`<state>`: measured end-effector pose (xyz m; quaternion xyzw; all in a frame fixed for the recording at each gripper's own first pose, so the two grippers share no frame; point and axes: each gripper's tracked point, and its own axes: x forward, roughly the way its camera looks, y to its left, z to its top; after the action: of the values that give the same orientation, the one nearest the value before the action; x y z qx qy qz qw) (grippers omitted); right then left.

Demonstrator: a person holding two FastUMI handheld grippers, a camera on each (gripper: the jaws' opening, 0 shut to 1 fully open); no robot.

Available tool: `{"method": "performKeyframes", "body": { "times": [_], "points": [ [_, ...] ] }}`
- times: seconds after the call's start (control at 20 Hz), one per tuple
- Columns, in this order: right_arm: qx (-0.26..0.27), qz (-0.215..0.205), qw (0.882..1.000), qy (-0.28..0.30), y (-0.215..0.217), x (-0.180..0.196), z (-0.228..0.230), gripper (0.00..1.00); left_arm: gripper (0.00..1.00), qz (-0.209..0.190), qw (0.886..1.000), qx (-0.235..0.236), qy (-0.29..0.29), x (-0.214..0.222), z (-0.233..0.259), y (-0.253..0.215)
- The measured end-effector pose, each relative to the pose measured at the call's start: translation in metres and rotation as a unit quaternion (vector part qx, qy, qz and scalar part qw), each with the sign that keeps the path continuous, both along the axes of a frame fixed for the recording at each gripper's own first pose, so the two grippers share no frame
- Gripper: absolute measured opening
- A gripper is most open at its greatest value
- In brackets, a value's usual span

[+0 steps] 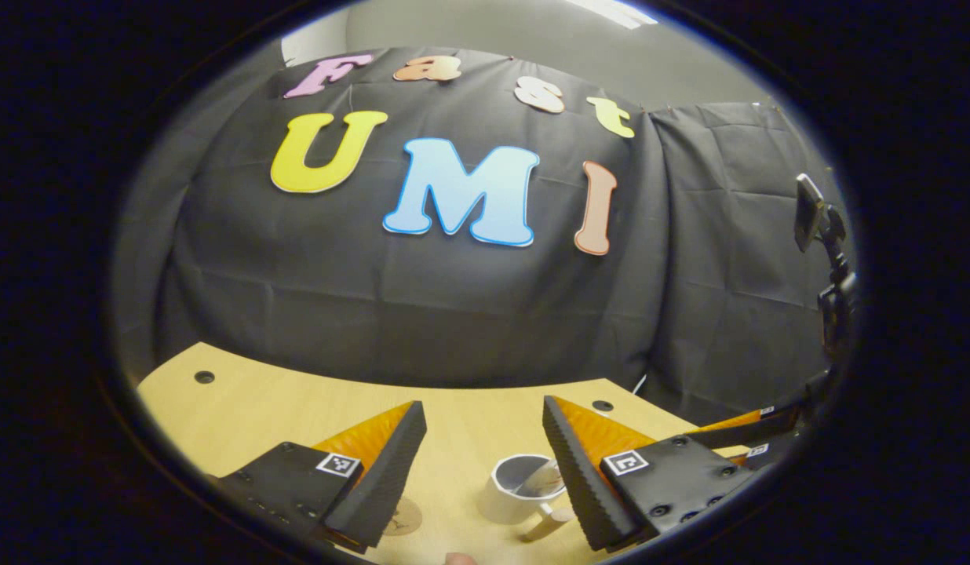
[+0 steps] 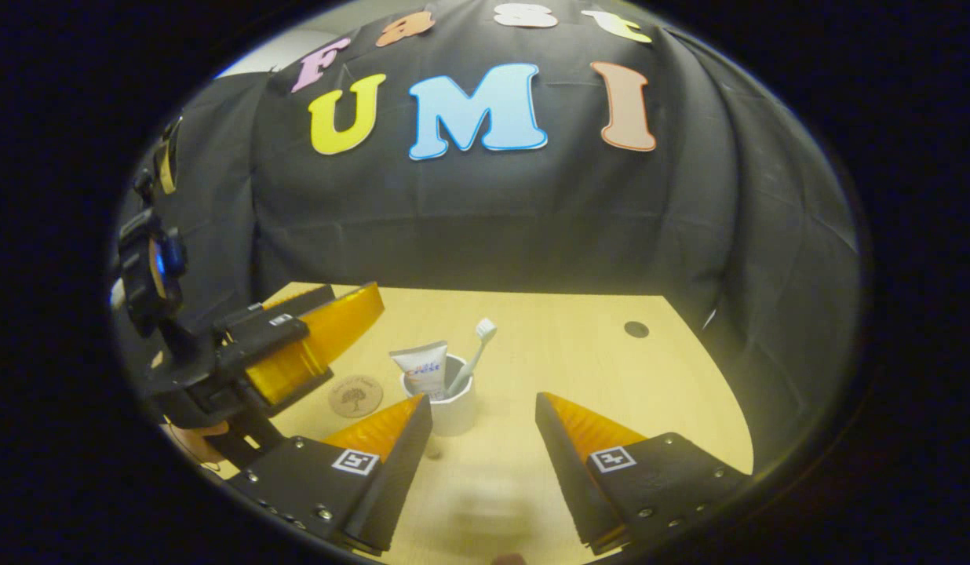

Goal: Put the toothbrush and toothpaste on the desktop into the cup, then pick up the cup and place it on the coaster on the desktop.

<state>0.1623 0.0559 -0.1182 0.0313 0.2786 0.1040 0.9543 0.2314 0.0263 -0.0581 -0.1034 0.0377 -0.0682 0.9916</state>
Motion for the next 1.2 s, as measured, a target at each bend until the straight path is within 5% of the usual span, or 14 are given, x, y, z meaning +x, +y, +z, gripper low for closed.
{"method": "performKeyframes", "body": {
  "times": [0.7,1.2],
  "points": [
    [-0.008,0.012,0.987,0.157,0.05,0.018,-0.045,0.83,0.96,0.054,0.998,0.0,0.03,-0.065,0.006,0.046],
    [-0.057,-0.012,0.959,0.279,0.055,0.028,-0.093,0.83,0.96,0.067,0.996,-0.016,0.062,-0.088,-0.007,0.063]
  ]
}}
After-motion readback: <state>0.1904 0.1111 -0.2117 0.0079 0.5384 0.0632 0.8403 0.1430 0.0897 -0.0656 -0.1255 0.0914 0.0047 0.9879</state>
